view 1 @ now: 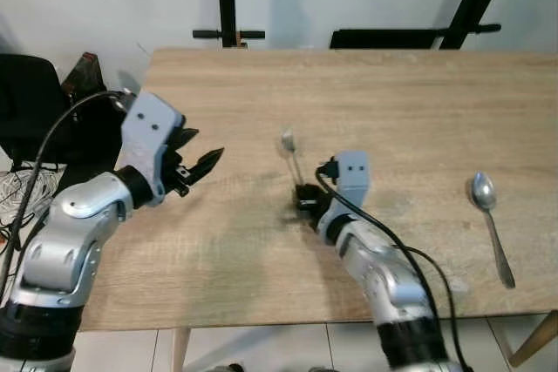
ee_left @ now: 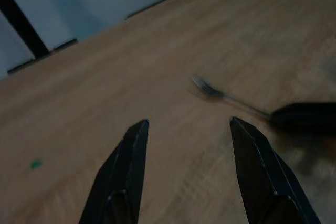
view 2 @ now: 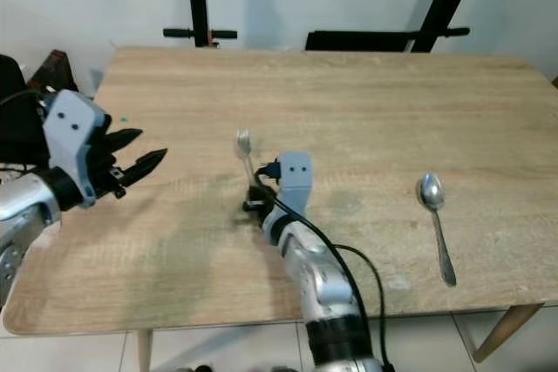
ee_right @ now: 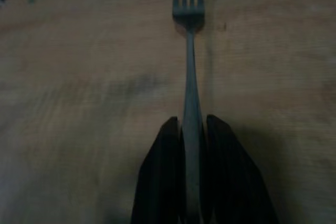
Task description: Setting the table
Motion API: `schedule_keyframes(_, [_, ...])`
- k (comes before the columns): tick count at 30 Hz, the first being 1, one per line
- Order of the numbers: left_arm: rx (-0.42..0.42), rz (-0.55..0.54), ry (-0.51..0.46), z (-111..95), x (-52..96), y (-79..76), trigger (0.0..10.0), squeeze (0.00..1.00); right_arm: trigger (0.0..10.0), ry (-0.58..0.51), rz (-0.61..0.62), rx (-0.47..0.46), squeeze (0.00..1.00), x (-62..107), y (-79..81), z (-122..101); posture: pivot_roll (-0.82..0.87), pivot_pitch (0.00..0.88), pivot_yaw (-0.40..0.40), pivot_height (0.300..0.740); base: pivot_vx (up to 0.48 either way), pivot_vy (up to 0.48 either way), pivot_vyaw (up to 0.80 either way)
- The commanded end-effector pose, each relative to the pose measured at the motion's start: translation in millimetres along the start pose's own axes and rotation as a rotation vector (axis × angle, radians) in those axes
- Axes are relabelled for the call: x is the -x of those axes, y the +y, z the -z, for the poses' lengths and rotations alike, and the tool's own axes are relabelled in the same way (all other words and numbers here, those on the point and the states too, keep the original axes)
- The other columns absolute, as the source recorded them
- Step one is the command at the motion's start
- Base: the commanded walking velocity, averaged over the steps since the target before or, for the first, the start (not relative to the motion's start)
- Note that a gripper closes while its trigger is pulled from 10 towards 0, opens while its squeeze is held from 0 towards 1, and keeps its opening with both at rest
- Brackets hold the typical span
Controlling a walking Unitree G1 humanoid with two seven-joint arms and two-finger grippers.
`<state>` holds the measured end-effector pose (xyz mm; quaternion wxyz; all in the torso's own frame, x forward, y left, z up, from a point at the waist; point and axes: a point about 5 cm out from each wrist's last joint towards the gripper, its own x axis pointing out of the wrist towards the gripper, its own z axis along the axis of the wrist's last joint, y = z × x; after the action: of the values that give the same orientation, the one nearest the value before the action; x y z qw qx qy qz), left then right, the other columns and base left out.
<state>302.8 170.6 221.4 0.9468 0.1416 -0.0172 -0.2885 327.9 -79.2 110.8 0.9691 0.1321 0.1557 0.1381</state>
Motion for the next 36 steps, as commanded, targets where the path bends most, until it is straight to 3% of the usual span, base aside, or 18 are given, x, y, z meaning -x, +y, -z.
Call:
schedule_keyframes(1, [-0.018, 0.004, 0.001, -2.9, -0.9, 0.6, 10.0, 0.00, 10.0, 0.031, 0.065, -0.034, 0.00, -5.7, -3.6, 7.5, 0.01, 0.045, 0.029, 0.740, 0.000, 0.000, 0.00])
schedule_keyframes(14, [-0.014, -0.027, 0.025, 7.4, 4.0, -1.3, 10.0, 0.00, 10.0, -0.013, 0.178, -0.071, 0.03, -8.4, -9.7, 0.7, 0.02, 0.052, 0.025, 0.740, 0.000, 0.000, 0.00])
schedule_keyframes(15, [-0.013, -0.030, 0.028, 8.4, 3.6, -1.5, 10.0, 0.00, 10.0, -0.017, 0.177, -0.084, 1.00, -8.2, -9.7, 0.0, 0.01, 0.052, 0.028, 0.740, 0.000, 0.000, 0.00])
schedule_keyframes(19, [-0.008, -0.031, 0.032, 10.5, 1.9, -2.6, 10.0, 0.00, 10.0, -0.035, 0.162, -0.103, 1.00, -7.9, -7.4, -2.9, 0.01, 0.051, 0.030, 0.740, 0.000, 0.000, 0.00])
schedule_keyframes(23, [-0.002, -0.034, 0.035, 13.0, -1.8, -6.5, 10.0, 0.00, 10.0, -0.139, 0.114, -0.091, 1.00, 4.4, -8.0, -23.7, 0.00, 0.050, 0.029, 0.740, 0.000, 0.000, 0.00])
schedule_keyframes(24, [0.001, -0.035, 0.033, 12.9, -2.3, -7.3, 10.0, 0.00, 10.0, -0.188, 0.120, -0.010, 0.75, 11.0, -15.0, -33.0, 0.00, 0.050, 0.030, 0.740, 0.000, 0.000, 0.00])
schedule_keyframes(25, [0.003, -0.035, 0.031, 12.7, -2.6, -7.7, 10.0, 0.00, 10.0, -0.218, 0.126, 0.049, 0.75, 15.6, -19.3, -38.9, 0.00, 0.050, 0.030, 0.740, 0.000, 0.000, 0.00])
schedule_keyframes(26, [0.007, -0.035, 0.030, 12.6, -2.6, -8.1, 10.0, 0.00, 10.0, -0.244, 0.171, 0.140, 0.00, 23.2, -35.0, -45.7, -0.01, 0.052, 0.034, 0.740, 0.000, 0.000, 0.00])
schedule_keyframes(27, [0.007, -0.035, 0.030, 12.6, -2.6, -8.1, 10.0, 0.00, 10.0, -0.244, 0.171, 0.140, 0.00, 23.2, -35.0, -45.7, -0.01, 0.052, 0.034, 0.740, 0.000, 0.000, 0.00])
schedule_keyframes(28, [0.010, -0.035, 0.030, 12.8, -1.8, -8.2, 10.0, 0.00, 10.0, -0.253, 0.255, 0.267, 0.00, 35.5, -62.6, -53.3, -0.02, 0.054, 0.040, 0.740, 0.000, 0.000, 0.00])
schedule_keyframes(29, [0.010, -0.035, 0.030, 12.8, -1.8, -8.2, 10.0, 0.00, 10.0, -0.253, 0.255, 0.267, 0.00, 35.5, -62.6, -53.3, -0.02, 0.054, 0.040, 0.740, 0.000, 0.000, 0.00])
schedule_keyframes(30, [0.008, -0.033, 0.033, 13.4, -1.3, -7.6, 10.0, 0.00, 10.0, -0.235, 0.359, 0.350, 0.00, 49.0, -96.4, -59.1, -0.02, 0.054, 0.040, 0.740, 0.000, 0.000, 0.00])
schedule_keyframes(32, [0.006, -0.030, 0.036, 13.7, -0.6, -6.0, 10.0, 0.00, 10.0, -0.213, 0.458, 0.405, 0.00, 60.9, -125.6, -63.6, -0.02, 0.055, 0.044, 0.740, 0.000, 0.000, 0.00])
schedule_keyframes(36, [0.001, -0.029, 0.039, 13.9, 0.1, -2.9, 10.0, 0.00, 10.0, -0.182, 0.508, 0.429, 0.00, 70.1, -145.4, -65.4, -0.03, 0.056, 0.050, 0.740, 0.000, 0.000, 0.00])
